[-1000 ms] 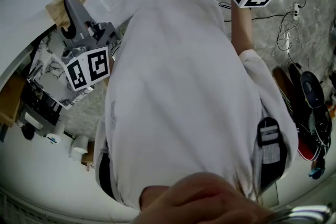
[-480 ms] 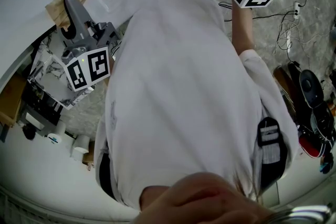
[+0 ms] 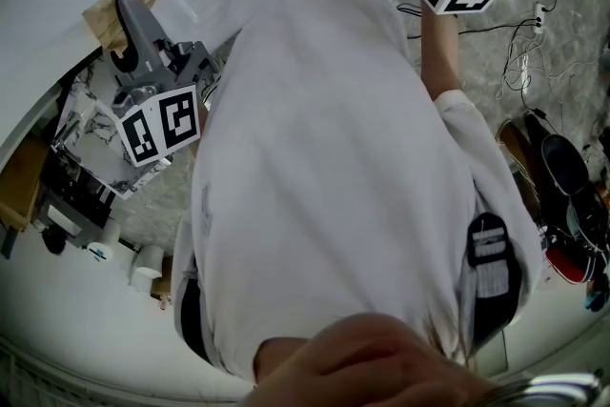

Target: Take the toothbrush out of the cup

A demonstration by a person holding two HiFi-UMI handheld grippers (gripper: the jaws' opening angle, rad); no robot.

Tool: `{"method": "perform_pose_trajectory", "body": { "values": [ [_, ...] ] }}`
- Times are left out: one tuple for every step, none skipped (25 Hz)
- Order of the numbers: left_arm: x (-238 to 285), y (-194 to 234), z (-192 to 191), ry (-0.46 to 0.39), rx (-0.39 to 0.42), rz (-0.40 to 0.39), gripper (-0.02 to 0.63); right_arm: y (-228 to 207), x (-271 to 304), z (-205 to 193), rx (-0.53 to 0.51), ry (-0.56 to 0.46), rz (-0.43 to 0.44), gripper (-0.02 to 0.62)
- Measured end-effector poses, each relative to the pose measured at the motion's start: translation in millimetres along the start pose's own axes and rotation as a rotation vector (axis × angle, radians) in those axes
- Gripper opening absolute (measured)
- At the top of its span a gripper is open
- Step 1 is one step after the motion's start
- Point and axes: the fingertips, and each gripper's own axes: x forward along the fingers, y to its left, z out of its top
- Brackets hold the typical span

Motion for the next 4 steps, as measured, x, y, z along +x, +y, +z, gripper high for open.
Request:
{"method": "perform_pose_trajectory", "body": {
  "values": [
    [0.2, 0.2, 0.0, 0.000, 0.000, 0.000, 0.038, 0.1, 0.3, 0.0, -0.001, 0.000, 0.000, 0.015],
    [0.4, 0.5, 0.0, -0.001, 0.000, 0.000, 0.038, 0.2, 0.7, 0.1, -0.001, 0.000, 0.000, 0.015],
    [0.6, 0.7, 0.0, -0.001, 0.000, 0.000, 0.038, 0.4, 1.2, 0.1, -0.002, 0.000, 0.000, 0.015],
    [0.9, 0.9, 0.0, -0.001, -0.001, -0.001, 0.038, 0.5, 1.7, 0.1, -0.002, 0.001, 0.001, 0.015]
  ]
}}
